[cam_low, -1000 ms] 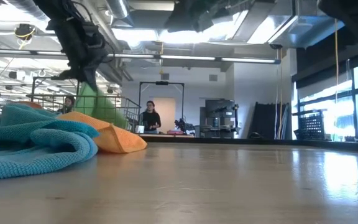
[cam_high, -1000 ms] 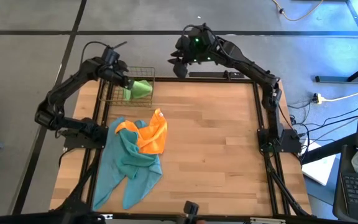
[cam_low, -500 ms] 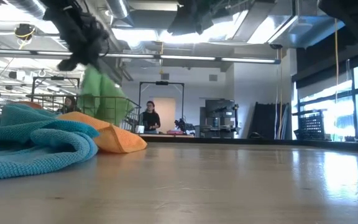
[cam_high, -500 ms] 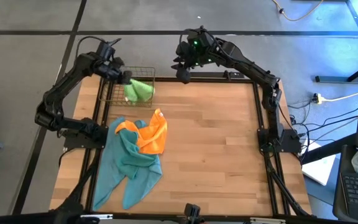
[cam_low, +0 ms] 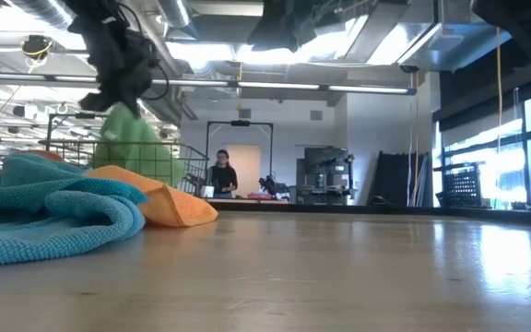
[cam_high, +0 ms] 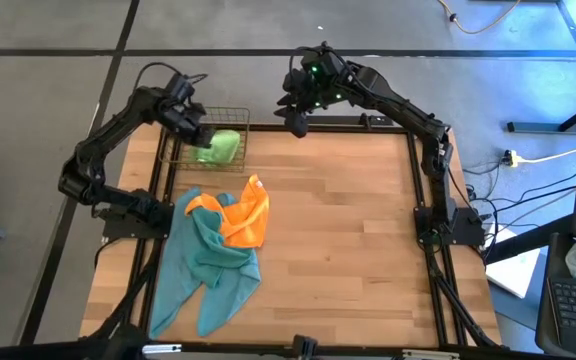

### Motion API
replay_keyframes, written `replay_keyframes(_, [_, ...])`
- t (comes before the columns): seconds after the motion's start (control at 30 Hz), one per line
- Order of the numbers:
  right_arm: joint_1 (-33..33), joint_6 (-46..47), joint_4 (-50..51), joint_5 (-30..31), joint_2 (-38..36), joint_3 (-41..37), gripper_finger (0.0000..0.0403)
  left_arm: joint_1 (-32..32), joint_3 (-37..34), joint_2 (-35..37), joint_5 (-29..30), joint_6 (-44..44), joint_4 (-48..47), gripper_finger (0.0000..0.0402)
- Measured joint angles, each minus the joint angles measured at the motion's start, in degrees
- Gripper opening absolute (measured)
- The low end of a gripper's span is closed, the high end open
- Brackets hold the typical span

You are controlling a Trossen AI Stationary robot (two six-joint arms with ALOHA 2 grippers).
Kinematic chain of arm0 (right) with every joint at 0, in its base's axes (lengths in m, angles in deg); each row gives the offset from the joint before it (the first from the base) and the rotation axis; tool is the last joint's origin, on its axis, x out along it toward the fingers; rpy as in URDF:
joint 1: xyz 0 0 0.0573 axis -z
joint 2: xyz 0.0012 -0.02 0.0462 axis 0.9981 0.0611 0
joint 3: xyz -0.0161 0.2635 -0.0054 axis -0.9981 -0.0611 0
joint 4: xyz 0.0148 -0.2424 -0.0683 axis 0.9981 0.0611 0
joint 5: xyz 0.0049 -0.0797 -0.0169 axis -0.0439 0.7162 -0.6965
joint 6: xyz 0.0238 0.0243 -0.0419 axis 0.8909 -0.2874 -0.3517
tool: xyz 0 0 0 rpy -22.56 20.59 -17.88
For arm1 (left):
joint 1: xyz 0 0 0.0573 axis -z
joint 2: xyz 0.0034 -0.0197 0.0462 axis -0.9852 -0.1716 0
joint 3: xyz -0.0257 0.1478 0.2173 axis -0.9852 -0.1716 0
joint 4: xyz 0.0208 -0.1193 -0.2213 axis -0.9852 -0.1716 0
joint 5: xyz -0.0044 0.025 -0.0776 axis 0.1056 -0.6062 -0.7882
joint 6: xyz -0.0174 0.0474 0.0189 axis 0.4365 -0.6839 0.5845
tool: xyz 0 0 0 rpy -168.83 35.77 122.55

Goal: Fold microfiber towels
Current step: Put the folded green microfiber cloth into the wire basket

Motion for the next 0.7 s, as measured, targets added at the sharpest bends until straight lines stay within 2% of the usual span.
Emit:
replay_keyframes(0.07, [0.00,0.04,0.60,-1.64,0.00,0.00,0.0156,0.05,0.77,-0.01,-4.75,0.83,0.23,0.0000])
replay_keyframes(0.2, [-0.04,0.44,2.30,-4.46,0.00,0.00,0.0156,-0.13,2.54,0.01,-4.89,0.77,0.55,0.0000])
replay_keyframes(0.33, [-0.02,1.85,3.90,-7.67,0.00,0.00,0.0156,-1.71,3.88,0.25,-18.61,0.74,0.57,0.0000])
replay_keyframes(0.37, [-0.02,1.92,4.40,-8.11,0.00,0.00,0.0156,-2.13,4.33,0.36,-19.98,0.72,0.67,0.0000])
replay_keyframes(0.4, [-0.02,1.83,4.83,-8.28,0.00,0.00,0.0156,-2.40,4.82,0.46,-17.99,0.72,0.85,0.0000])
replay_keyframes(0.43, [-0.03,1.59,5.44,-8.37,0.00,0.00,0.0156,-2.50,5.12,0.52,-12.27,0.75,0.77,0.0000])
replay_keyframes(0.53, [-0.02,1.44,6.16,-8.39,0.00,-0.02,0.0156,-2.18,4.58,-0.02,8.91,-0.78,-0.84,0.0000])
replay_keyframes(0.57, [-0.02,1.42,6.14,-8.39,0.00,-0.02,0.0156,-2.08,3.96,-0.49,12.47,-1.48,-1.10,0.0000])
replay_keyframes(0.7, [-0.02,1.40,5.85,-8.39,0.00,-0.02,0.0156,-2.13,0.24,-2.38,18.23,-3.27,0.49,0.0000])
